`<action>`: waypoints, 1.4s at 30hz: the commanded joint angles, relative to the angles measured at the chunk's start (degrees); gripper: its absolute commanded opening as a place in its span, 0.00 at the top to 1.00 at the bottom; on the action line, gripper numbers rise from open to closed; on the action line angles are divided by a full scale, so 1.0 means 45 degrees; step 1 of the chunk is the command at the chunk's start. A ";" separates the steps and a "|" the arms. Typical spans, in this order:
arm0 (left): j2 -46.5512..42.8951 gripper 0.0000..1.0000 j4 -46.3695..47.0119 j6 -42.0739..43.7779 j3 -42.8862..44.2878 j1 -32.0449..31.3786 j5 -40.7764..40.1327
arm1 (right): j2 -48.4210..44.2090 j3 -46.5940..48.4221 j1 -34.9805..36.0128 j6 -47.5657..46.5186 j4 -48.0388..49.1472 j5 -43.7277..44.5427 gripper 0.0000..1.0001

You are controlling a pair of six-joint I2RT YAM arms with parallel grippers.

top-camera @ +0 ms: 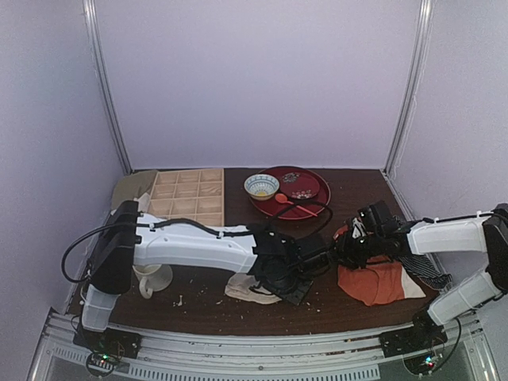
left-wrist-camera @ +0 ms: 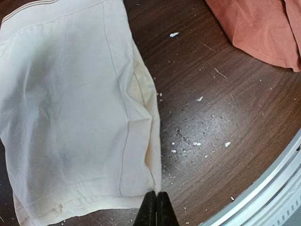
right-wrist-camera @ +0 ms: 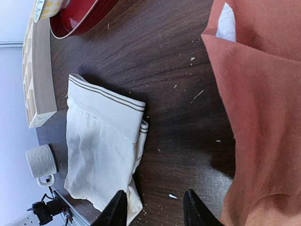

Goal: Roll the underwear
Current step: Pick up the underwear from the center of the board.

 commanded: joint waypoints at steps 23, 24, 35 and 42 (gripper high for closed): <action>-0.0579 1.00 0.0527 -0.0181 -0.0644 0.0063 0.0314 | 0.4664 0.2059 0.0444 0.1276 0.2615 -0.1037 0.72; -0.0582 1.00 0.0531 -0.0198 -0.0665 0.0082 0.0327 | 0.4728 0.2092 0.0444 0.1262 0.2592 -0.1037 0.77; -0.1184 1.00 0.1026 -0.0300 -0.1458 0.0407 0.0463 | 0.4579 0.2619 0.0529 0.0861 0.1926 -0.0930 1.00; -0.1892 1.00 0.1711 -0.0462 -0.2220 0.0696 0.0714 | 0.3757 0.3352 0.0723 0.0162 0.0325 -0.0461 1.00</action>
